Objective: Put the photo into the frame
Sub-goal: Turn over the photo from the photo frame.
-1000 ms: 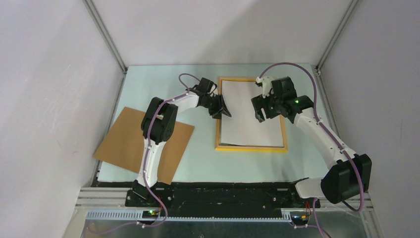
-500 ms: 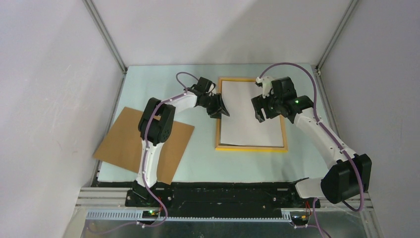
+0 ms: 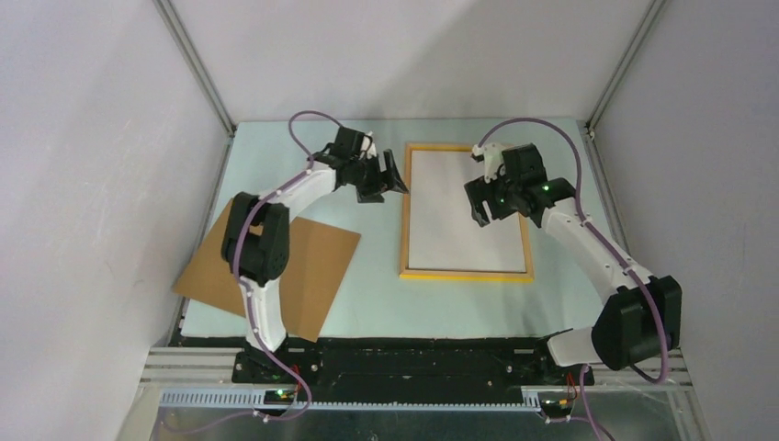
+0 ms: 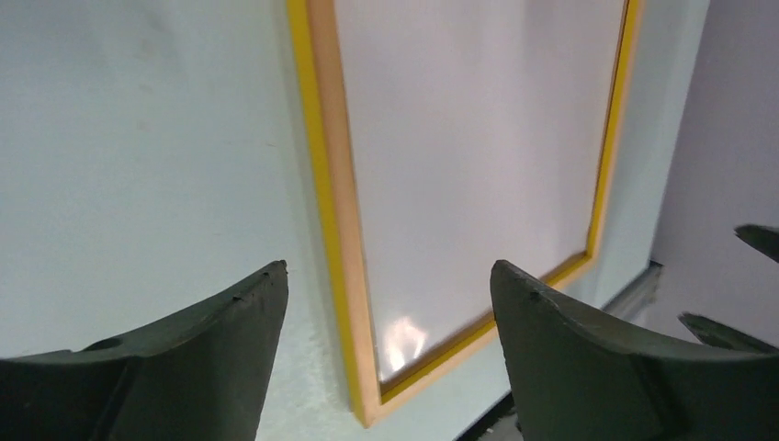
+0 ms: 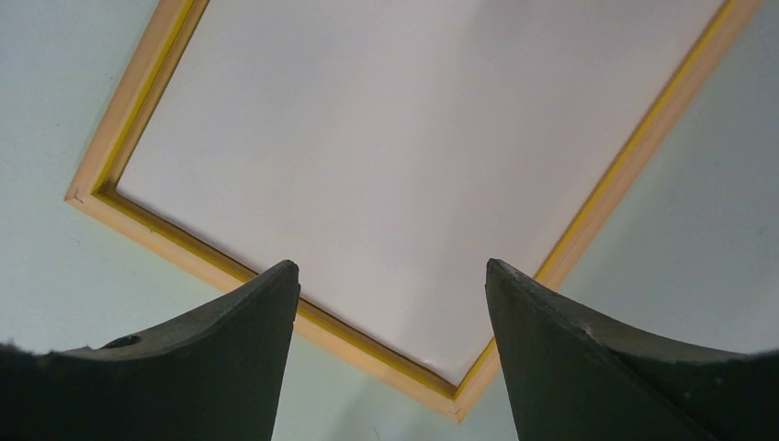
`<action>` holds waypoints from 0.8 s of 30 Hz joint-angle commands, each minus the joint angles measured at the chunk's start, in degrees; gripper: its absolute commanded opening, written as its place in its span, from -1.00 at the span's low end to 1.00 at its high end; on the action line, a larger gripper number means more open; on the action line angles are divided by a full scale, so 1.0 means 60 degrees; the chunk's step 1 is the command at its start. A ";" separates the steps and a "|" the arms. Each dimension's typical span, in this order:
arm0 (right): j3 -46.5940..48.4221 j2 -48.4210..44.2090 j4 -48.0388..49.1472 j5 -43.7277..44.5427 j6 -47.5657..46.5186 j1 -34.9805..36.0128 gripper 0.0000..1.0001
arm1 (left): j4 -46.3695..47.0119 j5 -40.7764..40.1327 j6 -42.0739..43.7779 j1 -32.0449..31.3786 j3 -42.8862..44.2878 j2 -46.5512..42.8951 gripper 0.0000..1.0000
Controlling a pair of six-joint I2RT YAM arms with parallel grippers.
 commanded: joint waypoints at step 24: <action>-0.0020 0.4257 0.2870 0.0784 -0.1462 0.1428 0.50 | -0.0266 -0.2439 0.5263 0.2993 -0.3480 -0.5913 0.77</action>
